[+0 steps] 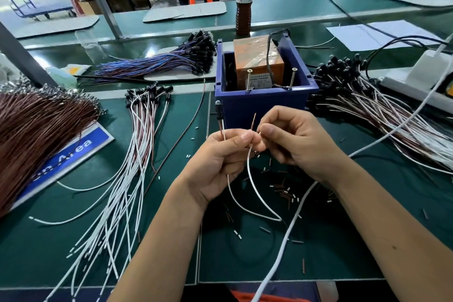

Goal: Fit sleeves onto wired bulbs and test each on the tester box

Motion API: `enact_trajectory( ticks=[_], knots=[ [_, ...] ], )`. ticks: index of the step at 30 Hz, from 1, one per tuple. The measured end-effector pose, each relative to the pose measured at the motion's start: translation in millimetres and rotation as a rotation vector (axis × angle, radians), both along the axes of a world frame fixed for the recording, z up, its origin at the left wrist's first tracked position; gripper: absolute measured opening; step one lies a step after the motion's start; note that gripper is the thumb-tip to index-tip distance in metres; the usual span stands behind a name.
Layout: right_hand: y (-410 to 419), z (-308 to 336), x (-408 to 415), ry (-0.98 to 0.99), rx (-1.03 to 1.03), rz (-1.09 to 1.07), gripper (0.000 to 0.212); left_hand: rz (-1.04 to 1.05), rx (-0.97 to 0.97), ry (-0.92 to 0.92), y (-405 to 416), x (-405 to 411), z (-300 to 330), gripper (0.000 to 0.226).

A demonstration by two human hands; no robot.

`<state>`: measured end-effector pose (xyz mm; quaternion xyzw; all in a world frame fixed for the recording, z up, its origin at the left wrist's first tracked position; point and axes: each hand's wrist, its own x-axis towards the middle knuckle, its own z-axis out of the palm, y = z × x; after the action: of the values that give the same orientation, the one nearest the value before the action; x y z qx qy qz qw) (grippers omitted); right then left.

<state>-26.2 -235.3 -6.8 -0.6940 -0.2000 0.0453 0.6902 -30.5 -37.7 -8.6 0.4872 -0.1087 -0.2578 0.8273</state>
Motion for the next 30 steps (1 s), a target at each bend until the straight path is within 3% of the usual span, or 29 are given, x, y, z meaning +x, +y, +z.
enact_trajectory(
  ticks=[10,14,16,19,26,30],
  knots=[
    [-0.1,2.0,2.8,0.06,0.255,-0.16,0.018,0.112,-0.097,-0.117,-1.8,-0.7,1.6,0.029],
    [0.4,0.7,-1.7,0.146,0.119,0.047,0.033,0.249,-0.06,-0.221,-5.6,-1.1,1.5,0.024],
    [5.7,0.3,-5.0,0.113,0.004,0.138,0.03,0.293,-0.043,-0.253,-9.1,-2.4,0.9,0.02],
    [8.5,1.2,-7.2,0.072,0.005,0.153,0.023,0.282,-0.045,-0.277,-12.0,-4.9,0.7,0.017],
    [-2.0,7.4,-3.5,-0.062,0.24,0.011,0.009,0.246,-0.047,-0.331,-10.0,-5.8,4.2,0.01],
    [-1.8,7.0,-3.2,-0.311,0.221,-0.359,0.009,0.338,-0.072,-0.317,-13.7,-6.1,2.7,0.021]
  ],
)
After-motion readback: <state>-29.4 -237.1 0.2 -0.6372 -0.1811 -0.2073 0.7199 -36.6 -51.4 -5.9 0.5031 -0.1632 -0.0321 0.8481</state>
